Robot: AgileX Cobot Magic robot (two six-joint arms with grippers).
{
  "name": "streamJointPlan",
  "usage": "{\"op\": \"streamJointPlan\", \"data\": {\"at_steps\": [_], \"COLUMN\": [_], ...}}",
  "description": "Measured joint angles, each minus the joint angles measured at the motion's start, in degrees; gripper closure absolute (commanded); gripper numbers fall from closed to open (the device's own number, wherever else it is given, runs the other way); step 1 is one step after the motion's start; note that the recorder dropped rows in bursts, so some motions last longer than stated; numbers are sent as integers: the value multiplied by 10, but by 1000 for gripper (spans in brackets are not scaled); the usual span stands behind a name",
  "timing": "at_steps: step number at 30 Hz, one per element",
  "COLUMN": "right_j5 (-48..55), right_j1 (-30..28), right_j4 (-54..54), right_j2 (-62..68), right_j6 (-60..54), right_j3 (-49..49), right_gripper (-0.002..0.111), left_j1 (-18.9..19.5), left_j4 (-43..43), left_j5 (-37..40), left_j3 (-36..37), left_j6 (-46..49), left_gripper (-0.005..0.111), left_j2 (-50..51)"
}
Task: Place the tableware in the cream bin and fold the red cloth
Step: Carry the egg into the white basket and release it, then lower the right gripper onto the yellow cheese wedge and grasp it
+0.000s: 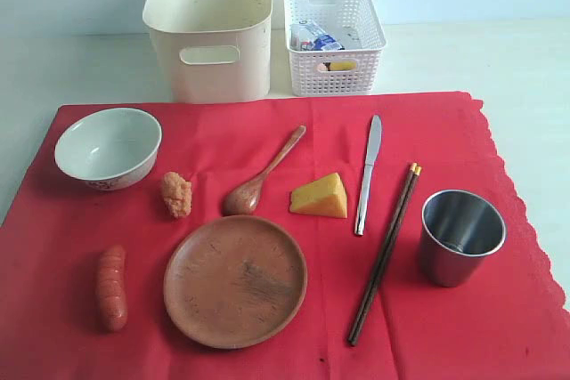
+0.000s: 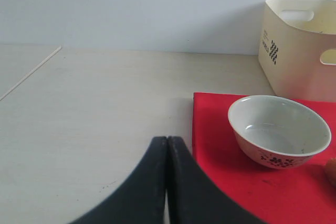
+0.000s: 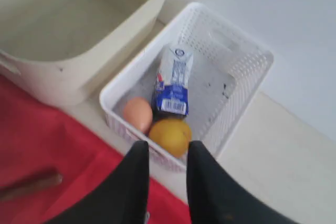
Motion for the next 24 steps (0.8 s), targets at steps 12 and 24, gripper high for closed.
{"op": "streamJointPlan", "data": {"at_steps": [12,24], "right_j5": [7,-192], "right_j1": [3,136], "right_j4": [79,262], "right_j2": [-159,-144], "right_j6": [-49,-338], "right_j3": [241,437], "right_gripper": [108,70], "left_j1": [0,0], "left_j4": [0,0], "left_j5": [0,0], "left_j3": [0,0], "left_j6": [0,0], "left_gripper": [106,106], "left_j2": [0,0]}}
